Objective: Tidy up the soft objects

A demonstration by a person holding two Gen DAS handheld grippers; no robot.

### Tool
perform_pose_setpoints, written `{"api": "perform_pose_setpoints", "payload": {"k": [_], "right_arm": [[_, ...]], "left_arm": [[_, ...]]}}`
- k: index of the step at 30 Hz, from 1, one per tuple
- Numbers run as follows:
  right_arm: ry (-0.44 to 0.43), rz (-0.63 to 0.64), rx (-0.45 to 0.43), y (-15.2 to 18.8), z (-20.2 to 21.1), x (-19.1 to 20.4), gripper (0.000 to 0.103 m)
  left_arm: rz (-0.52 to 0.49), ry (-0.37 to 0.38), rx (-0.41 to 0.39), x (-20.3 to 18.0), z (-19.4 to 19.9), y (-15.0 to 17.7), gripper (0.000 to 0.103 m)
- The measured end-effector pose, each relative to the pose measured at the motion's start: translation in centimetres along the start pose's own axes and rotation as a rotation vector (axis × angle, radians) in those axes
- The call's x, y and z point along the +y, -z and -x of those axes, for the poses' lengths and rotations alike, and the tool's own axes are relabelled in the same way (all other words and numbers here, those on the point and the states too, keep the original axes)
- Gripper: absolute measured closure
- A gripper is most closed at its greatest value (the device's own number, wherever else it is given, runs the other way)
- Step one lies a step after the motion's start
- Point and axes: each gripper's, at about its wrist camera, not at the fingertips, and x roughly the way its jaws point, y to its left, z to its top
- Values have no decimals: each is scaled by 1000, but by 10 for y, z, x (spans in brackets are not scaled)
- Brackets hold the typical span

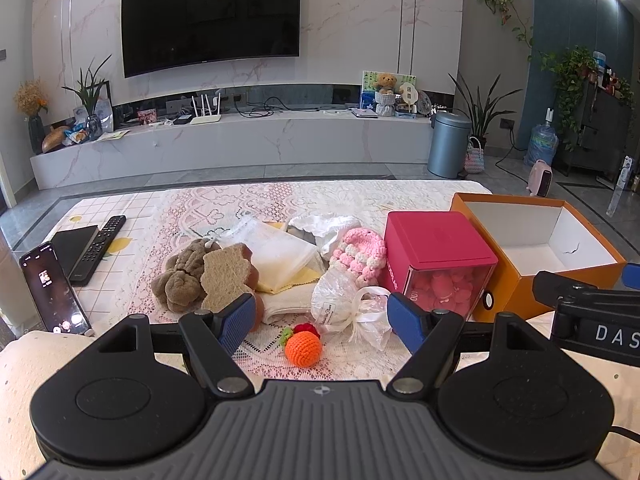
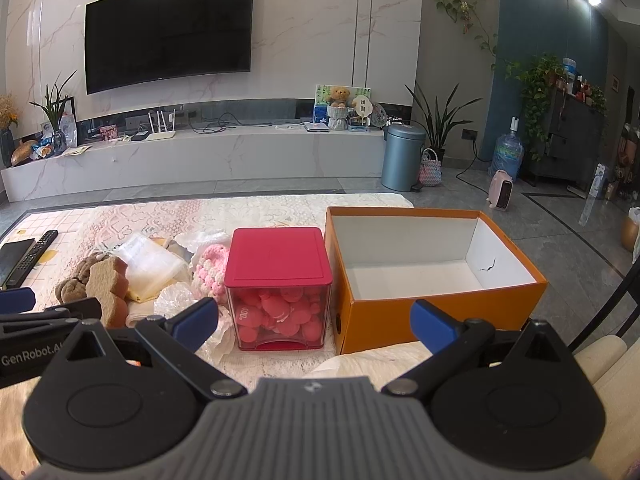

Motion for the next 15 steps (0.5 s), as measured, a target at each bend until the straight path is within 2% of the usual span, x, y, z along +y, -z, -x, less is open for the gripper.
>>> {"api": "perform_pose_setpoints", "payload": {"k": [15], "right_arm": [[3, 2, 0, 2, 0, 0, 3]], "left_arm": [[2, 1, 0, 0, 1, 0, 15]]}}
